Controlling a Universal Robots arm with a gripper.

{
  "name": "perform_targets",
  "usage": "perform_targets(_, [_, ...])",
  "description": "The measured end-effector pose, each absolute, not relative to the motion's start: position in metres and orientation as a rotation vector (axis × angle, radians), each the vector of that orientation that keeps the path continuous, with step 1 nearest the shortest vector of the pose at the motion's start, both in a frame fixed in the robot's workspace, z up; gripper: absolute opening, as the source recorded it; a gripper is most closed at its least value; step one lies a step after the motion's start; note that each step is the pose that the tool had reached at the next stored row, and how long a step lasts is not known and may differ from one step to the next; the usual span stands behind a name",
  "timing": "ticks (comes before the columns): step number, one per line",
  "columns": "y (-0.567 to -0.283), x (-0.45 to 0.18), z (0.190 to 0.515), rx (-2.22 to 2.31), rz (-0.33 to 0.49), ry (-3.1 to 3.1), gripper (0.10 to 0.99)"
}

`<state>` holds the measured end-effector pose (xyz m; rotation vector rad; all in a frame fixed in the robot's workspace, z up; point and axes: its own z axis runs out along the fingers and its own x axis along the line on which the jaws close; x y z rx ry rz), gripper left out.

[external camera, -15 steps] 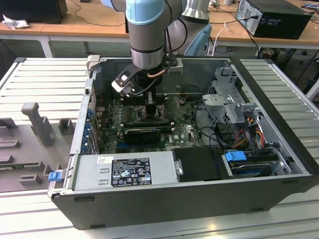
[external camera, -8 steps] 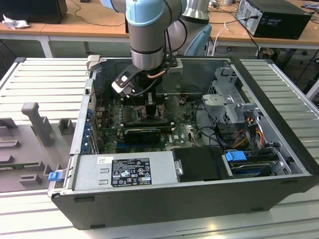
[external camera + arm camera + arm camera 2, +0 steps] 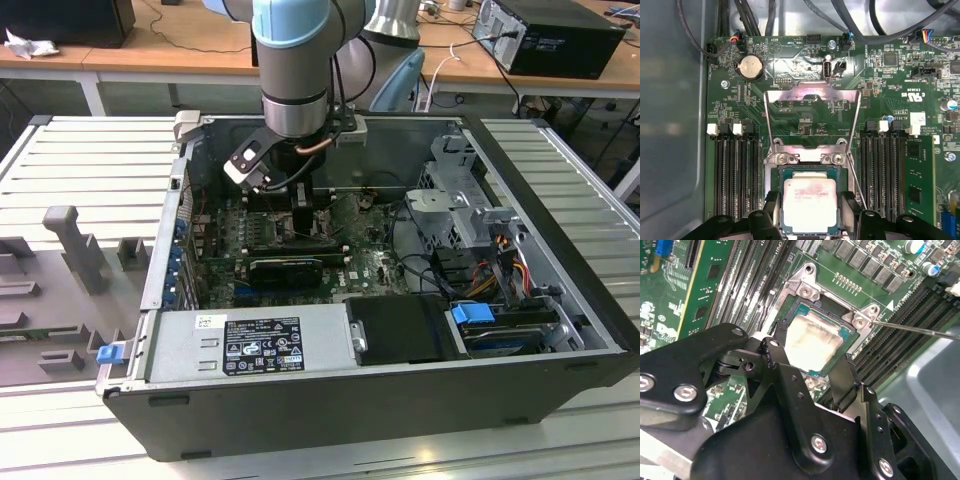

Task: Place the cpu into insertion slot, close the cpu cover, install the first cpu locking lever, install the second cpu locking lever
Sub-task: 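Place the cpu into insertion slot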

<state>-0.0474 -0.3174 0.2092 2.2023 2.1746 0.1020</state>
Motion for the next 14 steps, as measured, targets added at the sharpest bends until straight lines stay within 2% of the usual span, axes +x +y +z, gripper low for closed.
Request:
perform_targets(2, [-0.317,-0.047,0.212,2.202,0.101,2.174,0.459])
perform_targets(3, [-0.317,-0.047,0.213,2.202,0.101,2.174,0.459])
perform_targets(4, [-0.317,-0.047,0.213,2.202,0.101,2.174,0.400])
perform_targets(5, [-0.317,-0.047,0.214,2.202,0.101,2.174,0.400])
perform_targets(7, [-0.317,-0.047,0.215,2.202,0.101,2.174,0.278])
perform_targets(8, [-0.317,-0.047,0.215,2.202,0.101,2.174,0.278])
perform_targets(9, [-0.317,-0.047,0.217,2.202,0.101,2.174,0.157])
perform_targets(10, [-0.317,-0.047,0.219,2.202,0.100,2.174,0.106])
perform_targets(14, [-0.317,-0.047,0.224,2.202,0.100,2.174,0.106])
